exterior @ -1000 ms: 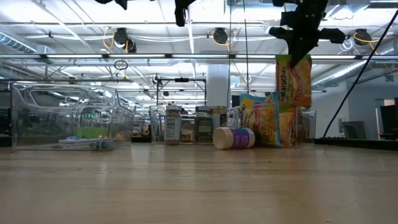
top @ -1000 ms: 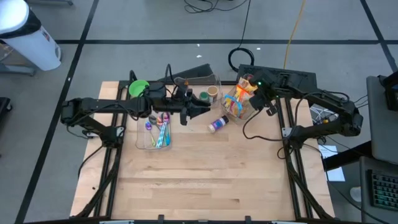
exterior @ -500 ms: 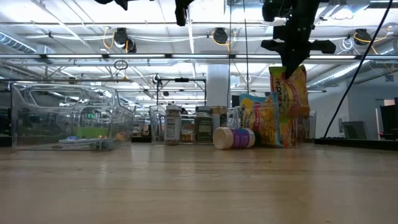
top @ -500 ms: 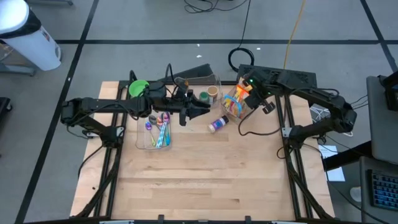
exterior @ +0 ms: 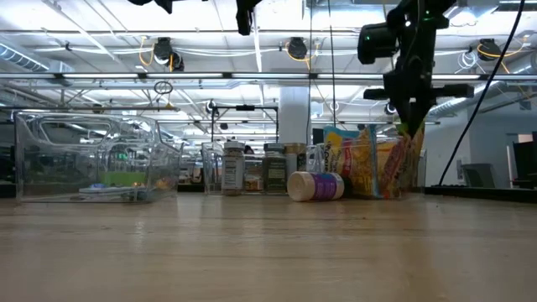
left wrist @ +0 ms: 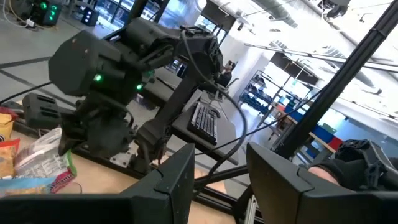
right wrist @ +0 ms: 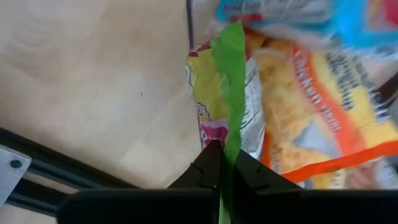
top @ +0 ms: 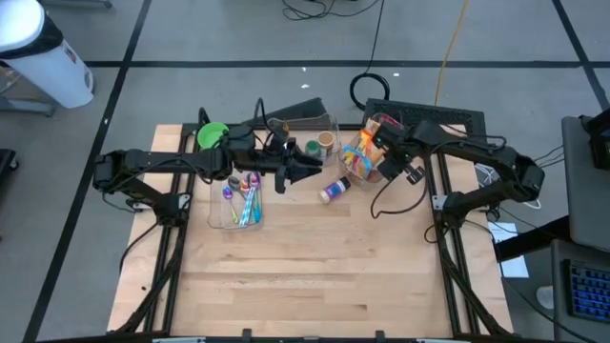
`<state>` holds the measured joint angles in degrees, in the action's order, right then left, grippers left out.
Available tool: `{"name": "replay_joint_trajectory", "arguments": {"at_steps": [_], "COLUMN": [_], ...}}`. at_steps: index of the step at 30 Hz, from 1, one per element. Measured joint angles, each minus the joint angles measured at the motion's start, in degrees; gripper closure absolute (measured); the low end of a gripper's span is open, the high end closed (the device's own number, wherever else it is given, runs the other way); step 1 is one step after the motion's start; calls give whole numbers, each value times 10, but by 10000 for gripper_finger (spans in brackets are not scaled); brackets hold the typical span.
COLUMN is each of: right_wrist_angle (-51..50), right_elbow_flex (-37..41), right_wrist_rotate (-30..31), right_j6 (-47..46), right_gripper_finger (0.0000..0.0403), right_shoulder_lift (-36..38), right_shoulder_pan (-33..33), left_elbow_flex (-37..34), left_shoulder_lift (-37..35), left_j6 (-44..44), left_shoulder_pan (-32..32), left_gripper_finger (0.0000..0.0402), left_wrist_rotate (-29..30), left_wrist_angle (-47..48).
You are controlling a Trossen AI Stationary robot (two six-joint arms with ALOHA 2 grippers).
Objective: Pick & Place Food Item
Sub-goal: Put the green noodle pack into the right transparent bin, then put the violet spice bottle into the middle transparent bin
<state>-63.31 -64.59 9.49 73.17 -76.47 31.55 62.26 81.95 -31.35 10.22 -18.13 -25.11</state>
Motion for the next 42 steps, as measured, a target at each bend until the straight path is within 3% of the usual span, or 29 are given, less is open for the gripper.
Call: {"name": "replay_joint_trajectory", "arguments": {"at_steps": [3,17,26,32,35,42], "right_wrist_angle": [14,63,57,73,83,114], "right_elbow_flex": [12,13,13,13,9,-50], "right_wrist_rotate": [24,25,10,39,39,40], "right_j6": [-1,-72,-128,-155,-183,-322], "right_gripper_finger": [403,395,303,240,222,211], "right_shoulder_lift": [3,16,16,41,67,126], "right_shoulder_pan": [2,3,3,-4,-20,-85], "left_elbow_flex": [0,0,0,0,0,0], "left_shoulder_lift": [0,0,0,0,0,0], "left_j6": [1,8,8,8,8,-12], "left_shoulder_pan": [0,0,0,5,13,65], "left_gripper_finger": [249,249,249,249,249,249], "left_wrist_rotate": [0,0,0,0,-5,-90], "left_wrist_angle": [1,1,1,0,-9,-62]}}
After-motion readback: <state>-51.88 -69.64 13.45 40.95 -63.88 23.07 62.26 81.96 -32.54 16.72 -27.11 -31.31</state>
